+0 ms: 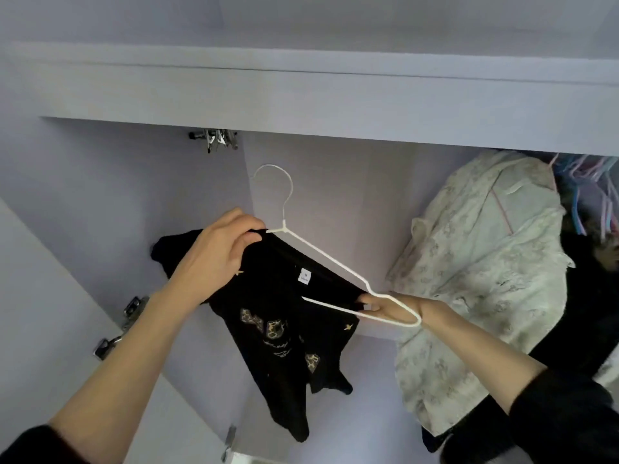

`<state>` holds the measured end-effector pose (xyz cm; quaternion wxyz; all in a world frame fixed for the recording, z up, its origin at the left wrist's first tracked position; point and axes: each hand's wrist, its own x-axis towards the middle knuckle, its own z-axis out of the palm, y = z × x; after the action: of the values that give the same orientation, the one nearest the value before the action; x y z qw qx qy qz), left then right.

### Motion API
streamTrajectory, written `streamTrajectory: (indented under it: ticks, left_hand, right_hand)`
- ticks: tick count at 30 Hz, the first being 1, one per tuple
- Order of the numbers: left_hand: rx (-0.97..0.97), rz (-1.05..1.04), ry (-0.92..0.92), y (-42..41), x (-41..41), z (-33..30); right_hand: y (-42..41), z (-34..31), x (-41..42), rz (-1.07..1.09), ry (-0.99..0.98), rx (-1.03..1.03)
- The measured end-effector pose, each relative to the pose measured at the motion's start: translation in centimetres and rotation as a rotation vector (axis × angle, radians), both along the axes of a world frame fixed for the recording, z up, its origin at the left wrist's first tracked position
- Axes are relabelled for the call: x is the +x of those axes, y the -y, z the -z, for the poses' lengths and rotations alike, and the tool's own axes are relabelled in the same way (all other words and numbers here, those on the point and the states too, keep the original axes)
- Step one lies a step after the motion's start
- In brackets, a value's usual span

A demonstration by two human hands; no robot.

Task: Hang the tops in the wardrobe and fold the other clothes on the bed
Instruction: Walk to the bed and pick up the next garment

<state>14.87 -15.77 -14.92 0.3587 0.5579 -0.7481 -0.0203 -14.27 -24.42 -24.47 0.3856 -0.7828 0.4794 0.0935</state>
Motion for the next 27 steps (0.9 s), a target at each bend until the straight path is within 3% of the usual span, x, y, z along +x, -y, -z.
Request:
streamTrajectory:
  ticks: [8,13,21,24,27]
  left_hand:
    - [0.001,-0.225,0.031,0.6,0.4,3.1]
    - [0.018,-0.156,0.159,1.0,-0.4,2.6]
    - [0.031,-0.048,0.112,1.6,-4.0,2.1]
    - [0.042,-0.032,0.054,1.8,-4.0,2.3]
    - [0.039,-0.070,-0.073,1.8,-3.1,2.3]
  right_hand:
    - [1.5,-0.8,-4.2,0.026,-0.024,-0.422]
    - [1.4,-1.7,-5.6,0.037,-0.007,-0.530]
    - [-1.2,-6.5,-2.0,-0.301,0.102,-0.976]
    - [-1.6,-6.8,-1.7,-0.282,0.171,-0.947]
    - [-1.7,-5.8,-2.5,-0.028,0.263,-0.740]
